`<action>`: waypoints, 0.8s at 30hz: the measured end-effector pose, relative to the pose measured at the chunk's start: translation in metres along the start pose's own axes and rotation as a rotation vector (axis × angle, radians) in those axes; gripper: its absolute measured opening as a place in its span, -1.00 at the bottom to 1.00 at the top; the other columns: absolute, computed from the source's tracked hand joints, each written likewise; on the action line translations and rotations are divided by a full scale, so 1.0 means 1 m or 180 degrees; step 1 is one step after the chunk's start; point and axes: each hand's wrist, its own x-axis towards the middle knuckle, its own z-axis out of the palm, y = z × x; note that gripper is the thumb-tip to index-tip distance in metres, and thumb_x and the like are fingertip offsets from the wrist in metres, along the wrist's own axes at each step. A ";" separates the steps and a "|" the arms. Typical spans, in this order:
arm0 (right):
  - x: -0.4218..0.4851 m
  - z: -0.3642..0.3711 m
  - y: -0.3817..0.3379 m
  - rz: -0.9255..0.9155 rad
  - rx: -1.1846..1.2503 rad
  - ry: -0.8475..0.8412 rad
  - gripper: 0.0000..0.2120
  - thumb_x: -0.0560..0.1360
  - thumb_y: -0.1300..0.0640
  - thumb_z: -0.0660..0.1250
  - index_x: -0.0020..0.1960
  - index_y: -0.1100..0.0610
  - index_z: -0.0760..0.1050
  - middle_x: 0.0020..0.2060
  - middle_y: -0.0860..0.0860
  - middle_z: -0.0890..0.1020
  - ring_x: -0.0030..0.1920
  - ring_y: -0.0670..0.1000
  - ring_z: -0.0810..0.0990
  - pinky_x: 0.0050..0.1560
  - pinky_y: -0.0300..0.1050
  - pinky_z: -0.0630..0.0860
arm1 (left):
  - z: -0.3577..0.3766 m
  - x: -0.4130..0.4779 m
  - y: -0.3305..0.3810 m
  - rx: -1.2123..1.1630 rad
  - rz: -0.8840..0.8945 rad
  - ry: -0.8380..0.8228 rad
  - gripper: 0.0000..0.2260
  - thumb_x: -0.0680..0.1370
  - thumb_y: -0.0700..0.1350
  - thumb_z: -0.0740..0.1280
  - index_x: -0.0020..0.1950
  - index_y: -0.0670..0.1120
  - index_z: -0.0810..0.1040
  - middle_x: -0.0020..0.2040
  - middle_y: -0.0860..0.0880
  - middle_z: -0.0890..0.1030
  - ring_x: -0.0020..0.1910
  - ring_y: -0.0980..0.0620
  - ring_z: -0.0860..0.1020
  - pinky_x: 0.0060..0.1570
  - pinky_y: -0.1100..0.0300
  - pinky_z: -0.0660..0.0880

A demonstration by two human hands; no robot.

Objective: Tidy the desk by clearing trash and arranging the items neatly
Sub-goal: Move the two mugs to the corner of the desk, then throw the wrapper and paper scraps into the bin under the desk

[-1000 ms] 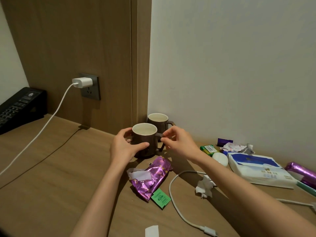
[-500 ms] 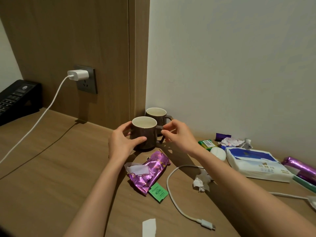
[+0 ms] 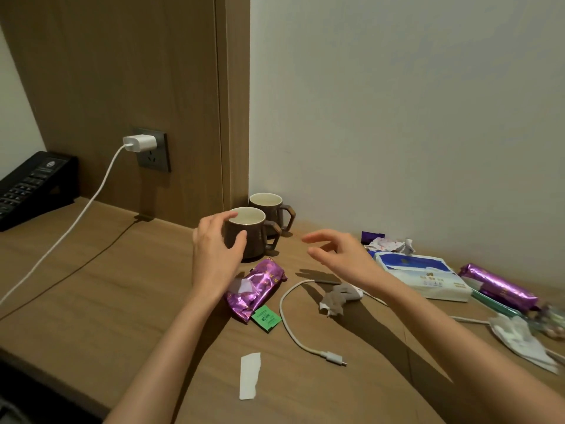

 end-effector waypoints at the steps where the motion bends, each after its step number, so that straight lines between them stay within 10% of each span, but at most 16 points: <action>1: -0.010 -0.005 0.002 -0.0026 -0.0075 0.0015 -0.74 0.55 0.07 0.29 0.24 -0.02 0.52 0.15 -0.16 0.56 0.07 -0.15 0.55 0.00 -0.28 0.52 | -0.003 -0.005 0.004 0.0074 0.0110 -0.0192 -0.67 0.52 -0.03 0.33 0.28 0.04 0.44 0.26 -0.02 0.45 0.28 0.01 0.35 0.11 0.17 0.39; 9: -0.061 0.001 0.027 -0.0005 -0.0975 -0.0333 -0.70 0.53 -0.12 0.26 0.25 -0.16 0.46 0.23 -0.15 0.52 0.25 -0.11 0.36 0.25 -0.06 0.41 | -0.005 -0.051 -0.001 0.0814 -0.0066 -0.1400 -0.47 0.48 0.24 0.26 0.42 0.16 0.28 0.38 0.01 0.38 0.36 -0.07 0.27 0.27 0.00 0.32; 24: -0.086 0.015 0.037 -0.0696 -0.1579 0.0421 -0.75 0.53 0.05 0.30 0.20 -0.01 0.52 0.08 -0.06 0.61 0.18 0.00 0.47 0.13 -0.10 0.41 | -0.005 -0.063 -0.014 0.0686 -0.0051 -0.0682 -0.45 0.43 0.10 0.43 0.38 0.03 0.40 0.24 -0.02 0.56 0.17 0.01 0.49 0.12 0.00 0.53</action>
